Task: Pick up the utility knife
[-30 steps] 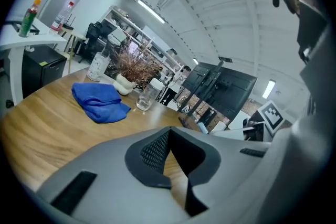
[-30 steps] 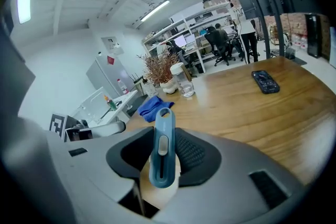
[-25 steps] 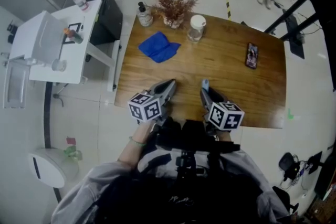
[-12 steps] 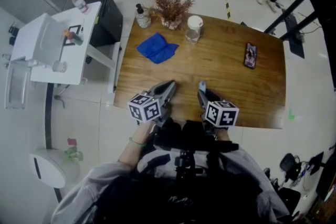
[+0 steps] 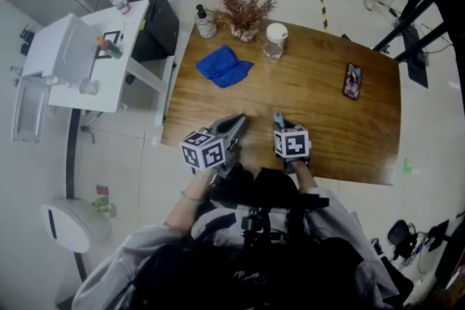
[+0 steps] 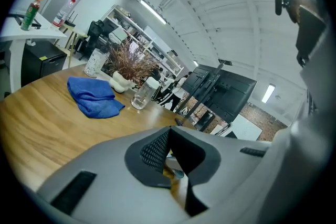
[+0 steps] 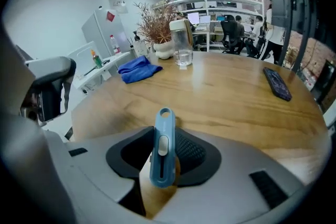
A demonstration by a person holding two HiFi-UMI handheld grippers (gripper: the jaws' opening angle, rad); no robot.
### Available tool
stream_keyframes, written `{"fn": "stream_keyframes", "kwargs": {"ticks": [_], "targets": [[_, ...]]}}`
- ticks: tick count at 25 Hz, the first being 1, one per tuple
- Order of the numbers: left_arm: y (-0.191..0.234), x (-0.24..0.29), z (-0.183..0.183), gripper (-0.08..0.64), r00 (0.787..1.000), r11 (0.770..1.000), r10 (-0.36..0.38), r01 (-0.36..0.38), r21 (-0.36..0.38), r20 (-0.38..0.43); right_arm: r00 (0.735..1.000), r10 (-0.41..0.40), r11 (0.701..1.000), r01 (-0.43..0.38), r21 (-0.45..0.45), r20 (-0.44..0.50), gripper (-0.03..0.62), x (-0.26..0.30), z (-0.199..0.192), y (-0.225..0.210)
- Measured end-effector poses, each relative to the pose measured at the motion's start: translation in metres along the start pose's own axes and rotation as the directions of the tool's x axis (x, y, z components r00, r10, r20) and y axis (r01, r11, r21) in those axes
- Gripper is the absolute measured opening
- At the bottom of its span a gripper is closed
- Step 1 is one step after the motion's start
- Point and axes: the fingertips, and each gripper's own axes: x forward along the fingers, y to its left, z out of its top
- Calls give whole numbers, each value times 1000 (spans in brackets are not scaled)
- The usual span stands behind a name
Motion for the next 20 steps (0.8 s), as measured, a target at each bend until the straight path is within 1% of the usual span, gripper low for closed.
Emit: {"fn": "stream_keyframes", "kwargs": {"ticks": [4,5,6,8,11,13,15,18,20], "targets": [[1,-1,-1,5,1000,1000,10,-10,-1,1,996,-41,998,37,-47,-84,143,11,-20,-5],[2,-1,-1,5,1000,1000,12,-12,-2,1,994,-52,997,47,-59,-94,143,12,-22,-6],[2,-2,-1,5,1000,1000,14,-14,-3,1,994,-60,996,54,-69,-89,144,13,-22,-8],[4,-2,-1,5,1000,1000,19,-19,-4,2,997,-49,997,45,-68,-64,144,14,-17,-7],[5,-1,-1,5,1000,1000,22,-22,-7,0,999,-14,1000,13,-4,-41,147,9,-16,-6],[4,0,-2,5,1000,1000,21,-21,-8,-3,1000,1,999,-2,40,31,147,-4,-3,-7],[3,1,-2,5,1000,1000,17,-17,-8,-6,993,21,994,-33,107,116,147,-23,15,-6],[1,5,-4,5,1000,1000,8,-9,-6,-14,970,66,968,-119,221,232,147,-56,34,-4],[-1,8,-5,5,1000,1000,1,-1,-5,-19,952,90,948,-172,267,293,146,-77,43,-4]]}}
